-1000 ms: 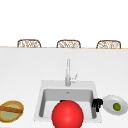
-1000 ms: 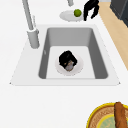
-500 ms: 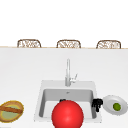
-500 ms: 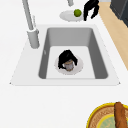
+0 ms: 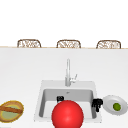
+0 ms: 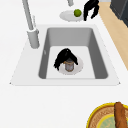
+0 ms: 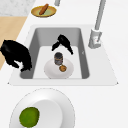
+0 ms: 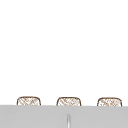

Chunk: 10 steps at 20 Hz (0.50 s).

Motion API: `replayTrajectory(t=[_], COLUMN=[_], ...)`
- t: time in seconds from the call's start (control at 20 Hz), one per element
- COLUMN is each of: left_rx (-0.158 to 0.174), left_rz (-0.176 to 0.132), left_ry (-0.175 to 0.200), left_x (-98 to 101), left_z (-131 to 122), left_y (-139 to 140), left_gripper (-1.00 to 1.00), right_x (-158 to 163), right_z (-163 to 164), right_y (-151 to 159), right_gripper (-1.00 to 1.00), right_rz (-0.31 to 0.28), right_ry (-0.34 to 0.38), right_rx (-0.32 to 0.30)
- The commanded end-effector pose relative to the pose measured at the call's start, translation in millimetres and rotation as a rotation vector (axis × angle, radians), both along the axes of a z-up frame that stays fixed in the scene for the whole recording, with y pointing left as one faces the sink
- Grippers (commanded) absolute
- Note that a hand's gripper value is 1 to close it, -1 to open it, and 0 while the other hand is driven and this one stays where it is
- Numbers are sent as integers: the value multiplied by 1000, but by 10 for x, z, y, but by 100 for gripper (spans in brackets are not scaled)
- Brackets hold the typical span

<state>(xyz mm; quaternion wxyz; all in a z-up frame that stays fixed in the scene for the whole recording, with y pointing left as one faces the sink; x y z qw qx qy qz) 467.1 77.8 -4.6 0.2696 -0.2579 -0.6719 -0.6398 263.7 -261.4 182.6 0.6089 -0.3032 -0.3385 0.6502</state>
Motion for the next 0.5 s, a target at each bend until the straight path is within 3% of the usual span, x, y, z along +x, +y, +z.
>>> replayTrajectory(t=[0.0, 0.2, 0.45], left_rx=[-37, -37, -63], left_rz=[17, 18, 15], left_ry=[-10, 5, 10], left_x=[76, 125, 109], left_z=[104, 252, 572], left_y=[223, 455, 671], left_gripper=[-100, -100, -100], right_x=[0, 0, 0], right_z=[0, 0, 0], right_y=[0, 0, 0], right_gripper=[0, 0, 0], right_rz=[0, 0, 0], right_ry=[0, 0, 0], right_rx=[0, 0, 0])
